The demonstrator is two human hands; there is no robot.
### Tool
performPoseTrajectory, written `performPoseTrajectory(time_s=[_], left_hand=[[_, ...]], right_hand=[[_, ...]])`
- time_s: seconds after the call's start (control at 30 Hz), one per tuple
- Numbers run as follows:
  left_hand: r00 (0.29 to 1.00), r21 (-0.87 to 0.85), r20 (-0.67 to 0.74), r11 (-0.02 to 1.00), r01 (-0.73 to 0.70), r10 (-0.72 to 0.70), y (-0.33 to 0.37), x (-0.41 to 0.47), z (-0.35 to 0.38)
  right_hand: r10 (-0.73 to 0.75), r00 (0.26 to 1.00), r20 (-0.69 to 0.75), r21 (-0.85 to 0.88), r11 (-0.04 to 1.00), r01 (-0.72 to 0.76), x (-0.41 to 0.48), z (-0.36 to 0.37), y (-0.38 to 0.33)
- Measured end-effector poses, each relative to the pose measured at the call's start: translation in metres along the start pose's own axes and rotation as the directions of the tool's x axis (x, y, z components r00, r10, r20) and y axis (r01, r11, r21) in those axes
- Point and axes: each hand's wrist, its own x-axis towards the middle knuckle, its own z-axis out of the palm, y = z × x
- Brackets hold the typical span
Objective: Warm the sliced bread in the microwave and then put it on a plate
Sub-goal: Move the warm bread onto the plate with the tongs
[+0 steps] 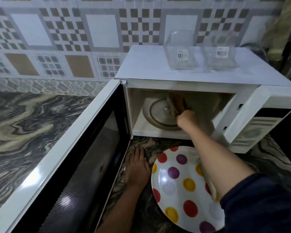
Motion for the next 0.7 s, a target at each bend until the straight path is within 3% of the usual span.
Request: performPoseTrajectory(time_s=[0.27, 0.47, 0.7], left_hand=[[0.999, -0.029, -0.039, 0.999, 0.015, -0.016, 0.001, -0.002, 0.000], [0.997, -0.063, -0.073, 0.998, 0.013, -0.017, 0.002, -0.002, -0.001], [0.995, -0.094, -0.097, 0.996, 0.006, -0.015, 0.001, -0.004, -0.001]], right_hand=[[0.030, 0.999, -0.020, -0.131, 0.991, -0.032, 0.003, -0.004, -0.008], [0.086, 0.996, -0.003, 0.044, 0.995, -0.086, 0.008, 0.005, -0.010], [0.016, 0.992, -0.127, -0.023, 1.000, -0.019, -0.001, 0.011, 0.002]])
